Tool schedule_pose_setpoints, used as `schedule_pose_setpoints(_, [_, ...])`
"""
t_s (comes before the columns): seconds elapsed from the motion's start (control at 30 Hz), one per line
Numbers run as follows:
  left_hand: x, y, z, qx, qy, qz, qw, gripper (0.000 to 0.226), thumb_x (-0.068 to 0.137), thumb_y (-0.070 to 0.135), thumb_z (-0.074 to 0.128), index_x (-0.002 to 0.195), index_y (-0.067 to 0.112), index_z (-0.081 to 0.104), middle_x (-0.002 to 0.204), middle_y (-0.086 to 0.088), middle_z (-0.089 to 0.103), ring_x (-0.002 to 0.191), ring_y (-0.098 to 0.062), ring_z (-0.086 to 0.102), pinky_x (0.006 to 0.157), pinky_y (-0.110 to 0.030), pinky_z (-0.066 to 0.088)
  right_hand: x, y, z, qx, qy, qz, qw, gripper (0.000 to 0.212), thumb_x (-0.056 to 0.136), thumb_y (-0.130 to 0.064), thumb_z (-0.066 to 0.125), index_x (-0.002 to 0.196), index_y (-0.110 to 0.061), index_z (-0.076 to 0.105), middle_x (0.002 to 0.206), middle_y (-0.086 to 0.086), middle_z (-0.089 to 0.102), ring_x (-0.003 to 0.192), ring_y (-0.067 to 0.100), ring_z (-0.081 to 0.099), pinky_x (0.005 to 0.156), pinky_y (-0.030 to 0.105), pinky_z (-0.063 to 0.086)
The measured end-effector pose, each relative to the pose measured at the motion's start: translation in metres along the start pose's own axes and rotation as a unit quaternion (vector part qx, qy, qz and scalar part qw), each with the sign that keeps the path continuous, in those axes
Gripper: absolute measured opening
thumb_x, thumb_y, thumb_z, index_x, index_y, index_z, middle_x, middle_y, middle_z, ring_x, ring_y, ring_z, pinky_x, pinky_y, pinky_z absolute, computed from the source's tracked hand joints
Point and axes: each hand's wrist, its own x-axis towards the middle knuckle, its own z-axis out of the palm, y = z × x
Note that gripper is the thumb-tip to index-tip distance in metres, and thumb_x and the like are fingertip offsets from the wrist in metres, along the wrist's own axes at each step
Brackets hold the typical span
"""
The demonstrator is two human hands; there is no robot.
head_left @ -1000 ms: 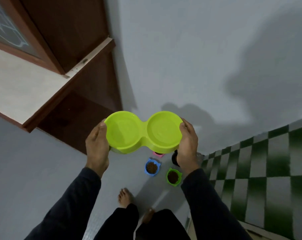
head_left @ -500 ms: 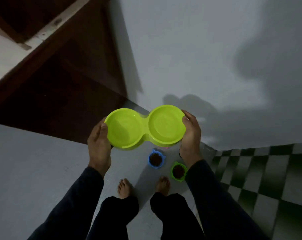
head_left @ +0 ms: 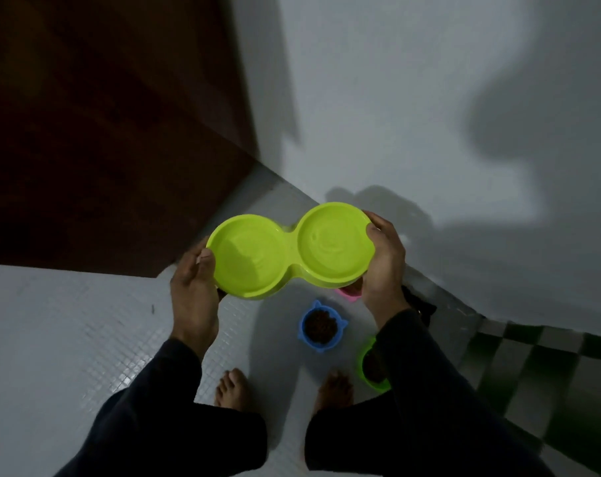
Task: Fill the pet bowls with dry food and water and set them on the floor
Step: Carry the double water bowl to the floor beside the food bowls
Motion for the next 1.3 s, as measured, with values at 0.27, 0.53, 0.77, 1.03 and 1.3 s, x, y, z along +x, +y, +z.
schedule_pose_setpoints(0.27, [0.086, -0.117, 0.004, -0.013, 0.025, -0.009, 1.000, 0.028, 0.109, 0.025, 0.047, 0.127, 0.032, 0.067, 0.141, 0.000, 0.060, 0.126, -0.027, 0.060, 0.075, -0.033, 0.061, 0.081, 0.127, 0.014, -0.014, -0.022, -0.002, 1.000, 0.028, 0.079, -0.032, 0.061, 0.103, -0.027, 0.075, 0.112, 0.001, 0.075, 0.115, 0.029, 0.064, 0.107, 0.054, 0.046])
schedule_pose_setpoints(0.53, [0.143, -0.201, 0.004, -0.016, 0.043, -0.012, 0.999, 0.028, 0.109, 0.024, 0.048, 0.130, 0.029, 0.066, 0.138, 0.000, 0.063, 0.123, -0.029, 0.062, 0.075, -0.038, 0.060, 0.132, 0.211, 0.030, -0.047, -0.028, -0.004, 0.998, 0.023, 0.079, -0.027, 0.057, 0.097, -0.031, 0.072, 0.103, -0.007, 0.072, 0.100, 0.010, 0.064, 0.096, 0.031, 0.047])
schedule_pose_setpoints(0.77, [0.162, -0.237, 0.003, -0.026, 0.055, -0.037, 0.997, 0.031, 0.109, 0.021, 0.047, 0.133, 0.027, 0.066, 0.136, 0.000, 0.064, 0.119, -0.030, 0.064, 0.079, -0.040, 0.060, 0.152, 0.248, 0.032, -0.079, -0.060, 0.024, 0.995, 0.024, 0.078, -0.029, 0.059, 0.096, -0.029, 0.075, 0.106, -0.004, 0.074, 0.106, 0.017, 0.065, 0.099, 0.036, 0.050])
schedule_pose_setpoints(1.03, [0.170, -0.266, 0.001, -0.028, 0.062, -0.073, 0.995, 0.030, 0.108, 0.017, 0.050, 0.128, 0.029, 0.068, 0.132, 0.000, 0.067, 0.115, -0.027, 0.067, 0.084, -0.045, 0.060, 0.176, 0.279, 0.039, -0.138, -0.102, 0.042, 0.984, 0.029, 0.086, -0.029, 0.060, 0.112, -0.025, 0.071, 0.115, -0.001, 0.071, 0.114, 0.020, 0.063, 0.108, 0.040, 0.047])
schedule_pose_setpoints(1.3, [0.175, -0.293, -0.009, -0.026, 0.082, -0.112, 0.990, 0.029, 0.104, 0.009, 0.053, 0.126, 0.023, 0.067, 0.118, -0.007, 0.070, 0.109, -0.035, 0.069, 0.089, -0.056, 0.059, 0.193, 0.306, 0.052, -0.211, -0.136, 0.055, 0.966, 0.022, 0.101, -0.013, 0.056, 0.122, -0.016, 0.063, 0.109, -0.003, 0.061, 0.095, 0.006, 0.056, 0.085, 0.023, 0.043])
